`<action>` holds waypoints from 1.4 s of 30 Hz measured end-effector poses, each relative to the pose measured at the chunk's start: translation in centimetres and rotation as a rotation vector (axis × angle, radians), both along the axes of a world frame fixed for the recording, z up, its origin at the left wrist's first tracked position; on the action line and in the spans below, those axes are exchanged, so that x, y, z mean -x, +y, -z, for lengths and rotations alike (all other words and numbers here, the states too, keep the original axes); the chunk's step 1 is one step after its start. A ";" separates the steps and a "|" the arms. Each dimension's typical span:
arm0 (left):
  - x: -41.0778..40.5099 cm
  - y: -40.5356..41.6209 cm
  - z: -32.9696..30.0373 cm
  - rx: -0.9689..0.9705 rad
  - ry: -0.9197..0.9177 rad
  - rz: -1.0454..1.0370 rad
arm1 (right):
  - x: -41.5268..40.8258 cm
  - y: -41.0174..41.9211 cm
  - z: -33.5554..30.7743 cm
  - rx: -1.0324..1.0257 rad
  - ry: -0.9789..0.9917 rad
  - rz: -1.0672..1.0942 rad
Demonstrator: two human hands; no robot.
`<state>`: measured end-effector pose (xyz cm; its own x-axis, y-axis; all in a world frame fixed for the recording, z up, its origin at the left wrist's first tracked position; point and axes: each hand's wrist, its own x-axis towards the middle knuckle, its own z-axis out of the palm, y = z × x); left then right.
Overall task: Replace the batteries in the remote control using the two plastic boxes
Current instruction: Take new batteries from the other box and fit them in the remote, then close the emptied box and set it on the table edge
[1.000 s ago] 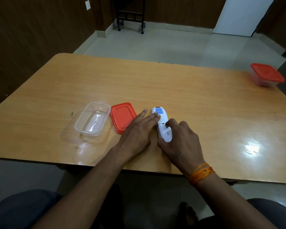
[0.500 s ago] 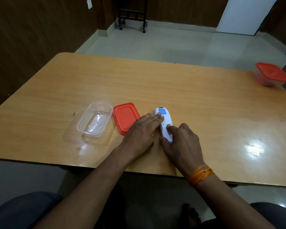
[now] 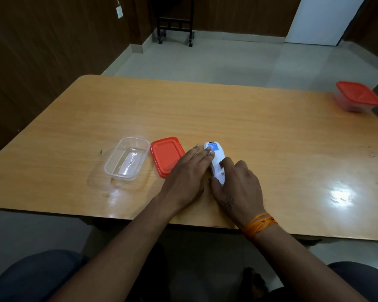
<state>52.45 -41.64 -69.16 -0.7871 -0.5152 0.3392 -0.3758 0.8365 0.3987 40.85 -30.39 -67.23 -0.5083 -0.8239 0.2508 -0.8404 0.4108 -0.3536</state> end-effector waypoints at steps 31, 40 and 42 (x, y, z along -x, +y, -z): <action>0.3 5.1 -0.3 -0.029 -0.095 -0.115 | 5.7 1.3 -0.7 0.044 -0.126 0.274; -3.5 4.7 -0.7 -0.014 -0.198 -0.020 | 6.2 1.3 0.4 -0.012 -0.048 0.317; -4.8 4.6 -1.0 -0.019 -0.204 -0.020 | 6.0 1.5 0.1 -0.016 -0.032 0.323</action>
